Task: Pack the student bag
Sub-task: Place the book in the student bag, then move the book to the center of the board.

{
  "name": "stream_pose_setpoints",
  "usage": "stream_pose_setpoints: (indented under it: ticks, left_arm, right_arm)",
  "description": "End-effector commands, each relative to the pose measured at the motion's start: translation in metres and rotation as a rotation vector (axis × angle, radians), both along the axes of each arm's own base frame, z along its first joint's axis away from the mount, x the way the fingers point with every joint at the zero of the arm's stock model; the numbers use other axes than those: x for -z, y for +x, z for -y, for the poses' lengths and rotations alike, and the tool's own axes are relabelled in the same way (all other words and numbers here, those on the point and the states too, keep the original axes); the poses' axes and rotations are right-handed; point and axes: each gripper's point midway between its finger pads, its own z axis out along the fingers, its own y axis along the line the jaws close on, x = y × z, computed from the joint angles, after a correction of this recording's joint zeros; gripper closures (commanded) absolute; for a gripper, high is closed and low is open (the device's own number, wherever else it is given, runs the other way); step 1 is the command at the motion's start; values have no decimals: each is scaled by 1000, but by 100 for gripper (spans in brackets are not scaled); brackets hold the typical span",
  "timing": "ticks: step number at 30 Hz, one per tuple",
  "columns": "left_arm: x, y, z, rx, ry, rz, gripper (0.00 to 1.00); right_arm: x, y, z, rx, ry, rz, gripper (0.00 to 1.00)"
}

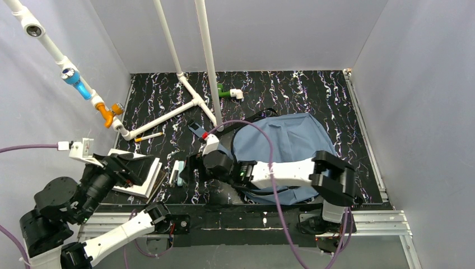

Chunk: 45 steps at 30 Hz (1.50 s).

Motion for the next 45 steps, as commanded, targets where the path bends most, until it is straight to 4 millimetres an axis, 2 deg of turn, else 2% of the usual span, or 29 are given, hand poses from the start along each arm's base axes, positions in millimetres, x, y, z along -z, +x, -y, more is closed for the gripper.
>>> stream_pose_setpoints:
  ticks: [1, 4, 7, 12, 17, 19, 22, 24, 26, 31, 36, 42, 45]
  left_arm:
    - [-3, -7, 8, 86, 27, 41, 8]
    - [-6, -18, 12, 166, 64, 56, 7]
    - [-12, -25, 14, 225, 92, 90, 4]
    - [-18, -30, 11, 253, 117, 131, 2]
    - [-25, -41, 21, 333, 68, 187, 2]
    - [-22, -45, 22, 349, 35, 203, 2]
    - [-18, -45, 22, 351, 38, 199, 2]
    - [-16, -44, 24, 350, 28, 190, 2]
    - [-14, -44, 27, 357, 19, 181, 2]
    - [-10, -41, 29, 348, 32, 171, 2]
    - [-6, -37, 34, 349, 42, 155, 2]
    - [-5, -33, 39, 350, 44, 139, 2]
    - [-3, -31, 41, 346, 52, 129, 2]
  right_arm:
    - [-58, 4, -55, 38, 407, -119, 6]
    - [-37, 1, -91, -23, 416, -197, 7]
    - [-17, 0, -118, -73, 450, -273, 14]
    - [17, 14, -138, -27, 417, -318, 14]
    - [45, 33, -152, 12, 412, -378, 17]
    - [61, 53, -159, 61, 377, -388, 21]
    - [74, 65, -169, 74, 348, -392, 37]
    - [78, 67, -170, 74, 352, -394, 55]
    - [85, 67, -170, 81, 347, -413, 80]
    - [74, 65, -171, 56, 369, -424, 97]
    - [18, 64, -171, 15, 454, -406, 99]
    - [-40, 65, -152, -10, 544, -387, 99]
    - [-57, 67, -138, -24, 531, -350, 99]
